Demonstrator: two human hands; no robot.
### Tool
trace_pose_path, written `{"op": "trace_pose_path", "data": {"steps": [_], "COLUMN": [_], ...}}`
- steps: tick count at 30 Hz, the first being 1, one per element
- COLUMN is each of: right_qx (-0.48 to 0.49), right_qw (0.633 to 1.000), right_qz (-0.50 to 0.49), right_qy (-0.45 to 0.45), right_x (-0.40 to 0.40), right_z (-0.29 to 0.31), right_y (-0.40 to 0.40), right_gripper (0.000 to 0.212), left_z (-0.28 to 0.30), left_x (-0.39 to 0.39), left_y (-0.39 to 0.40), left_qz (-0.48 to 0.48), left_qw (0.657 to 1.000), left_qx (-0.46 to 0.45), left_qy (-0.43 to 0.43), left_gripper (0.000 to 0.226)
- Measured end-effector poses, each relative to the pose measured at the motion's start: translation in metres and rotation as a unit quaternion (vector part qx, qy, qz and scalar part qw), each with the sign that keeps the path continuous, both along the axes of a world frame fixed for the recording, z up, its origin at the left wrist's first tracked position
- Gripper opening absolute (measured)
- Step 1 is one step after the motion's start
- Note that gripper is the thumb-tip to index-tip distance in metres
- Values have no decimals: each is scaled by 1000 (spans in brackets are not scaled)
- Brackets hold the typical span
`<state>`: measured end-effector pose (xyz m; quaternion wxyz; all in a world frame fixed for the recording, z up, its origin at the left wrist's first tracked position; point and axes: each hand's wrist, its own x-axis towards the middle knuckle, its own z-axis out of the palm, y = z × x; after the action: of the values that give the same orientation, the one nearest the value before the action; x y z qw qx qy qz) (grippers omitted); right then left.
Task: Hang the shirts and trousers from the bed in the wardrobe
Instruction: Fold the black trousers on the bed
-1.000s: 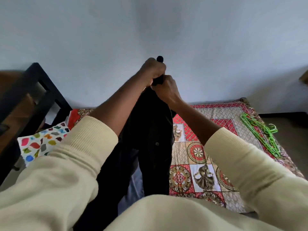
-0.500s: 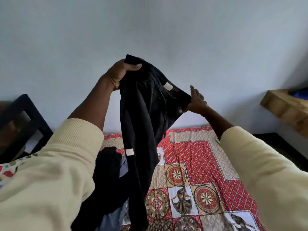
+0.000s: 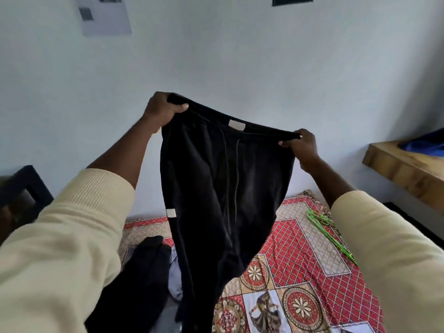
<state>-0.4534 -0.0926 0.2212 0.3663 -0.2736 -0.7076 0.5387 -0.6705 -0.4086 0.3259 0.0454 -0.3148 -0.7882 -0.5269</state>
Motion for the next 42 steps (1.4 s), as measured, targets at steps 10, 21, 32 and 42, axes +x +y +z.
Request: {"op": "trace_pose_path", "data": {"steps": [10, 21, 32, 42], "right_qx": [-79, -236, -190, -288], "right_qw": [995, 966, 978, 957], "right_qz": [55, -89, -59, -33], "right_qy": [41, -55, -68, 11], "right_x": [7, -10, -11, 6], "right_z": [26, -21, -88, -79], "right_y": [-16, -27, -136, -177], "right_gripper": [13, 10, 14, 16], "left_z": [-45, -118, -182, -203], "left_x": [-27, -17, 93, 123], "left_y": [1, 27, 64, 65], "left_qz": [54, 81, -65, -112], "left_qw": [998, 962, 946, 975], "left_qx": [-23, -27, 48, 42], "left_qy": [-20, -261, -313, -185], "left_gripper": [19, 38, 16, 21]}}
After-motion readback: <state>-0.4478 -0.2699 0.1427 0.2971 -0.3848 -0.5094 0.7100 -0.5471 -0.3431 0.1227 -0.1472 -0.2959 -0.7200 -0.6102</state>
